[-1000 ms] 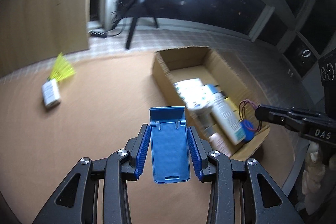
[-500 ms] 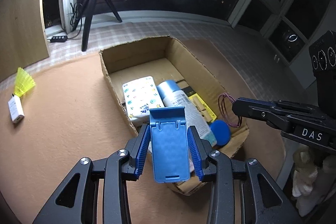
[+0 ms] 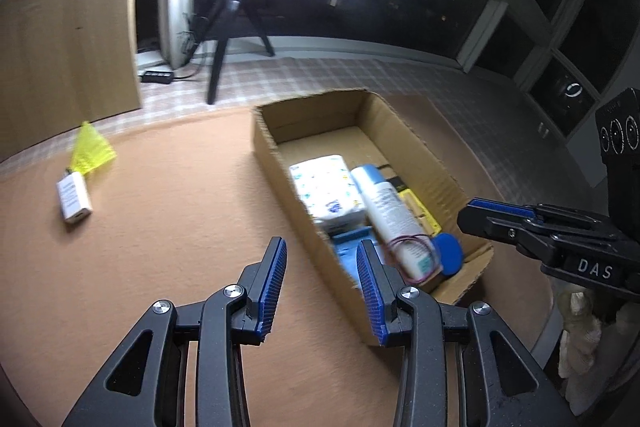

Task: Organize objects
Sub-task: 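Carry the phone stand and rubber band over the box and open both tools, then move both tools to the white charger and grasp it with the left tool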

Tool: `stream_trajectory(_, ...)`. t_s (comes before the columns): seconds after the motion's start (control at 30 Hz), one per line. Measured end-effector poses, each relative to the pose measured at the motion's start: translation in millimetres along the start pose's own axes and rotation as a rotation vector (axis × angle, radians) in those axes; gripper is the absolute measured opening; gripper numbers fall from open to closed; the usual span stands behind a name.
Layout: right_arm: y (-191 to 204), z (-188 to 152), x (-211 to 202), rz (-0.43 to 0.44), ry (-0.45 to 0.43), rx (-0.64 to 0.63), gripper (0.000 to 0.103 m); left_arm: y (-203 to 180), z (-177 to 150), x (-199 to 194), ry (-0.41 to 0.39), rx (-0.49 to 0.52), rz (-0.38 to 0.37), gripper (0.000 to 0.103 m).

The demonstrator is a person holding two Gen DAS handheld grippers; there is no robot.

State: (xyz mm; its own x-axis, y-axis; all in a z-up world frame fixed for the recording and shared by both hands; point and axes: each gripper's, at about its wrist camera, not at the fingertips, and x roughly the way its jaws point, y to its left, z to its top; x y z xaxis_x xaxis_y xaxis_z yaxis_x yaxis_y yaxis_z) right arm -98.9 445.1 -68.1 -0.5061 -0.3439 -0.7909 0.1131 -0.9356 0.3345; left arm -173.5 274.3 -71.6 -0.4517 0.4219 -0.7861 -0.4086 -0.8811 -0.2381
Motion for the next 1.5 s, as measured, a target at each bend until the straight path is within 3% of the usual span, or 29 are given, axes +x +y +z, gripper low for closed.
stream_trajectory(0.3,45.4,2.1,16.8,0.015,0.014,-0.054,0.034,49.9,-9.4,-42.8,-0.046,-0.032,0.111,0.04)
stream_trajectory(0.43,69.2,4.7,28.5,0.008,0.015,-0.08,0.048,76.0,-14.9,-58.4,-0.055,-0.059,0.145,0.04)
stream_trajectory(0.73,124.2,13.5,62.3,-0.058,0.026,-0.199,0.052,135.1,-22.2,-77.1,-0.052,-0.125,0.194,0.042)
stream_trajectory(0.8,134.9,15.6,68.9,-0.06,0.003,-0.231,0.058,151.5,-21.2,-79.4,-0.054,-0.144,0.201,0.042)
stream_trajectory(1.03,155.7,36.1,100.5,-0.098,-0.03,-0.279,0.058,212.2,-13.7,-78.6,-0.047,-0.212,0.232,0.042)
stream_trajectory(1.23,157.1,66.5,142.0,-0.064,0.008,-0.211,0.058,259.4,-6.7,-61.6,-0.02,-0.26,0.21,0.044)
stream_trajectory(1.4,158.4,85.1,185.2,0.038,0.109,-0.16,0.058,281.0,0.9,-41.9,-0.008,-0.255,0.175,0.052)
stream_trajectory(1.5,161.5,92.4,212.4,0.079,0.162,-0.128,0.058,285.4,5.3,-22.7,0.011,-0.234,0.134,0.063)
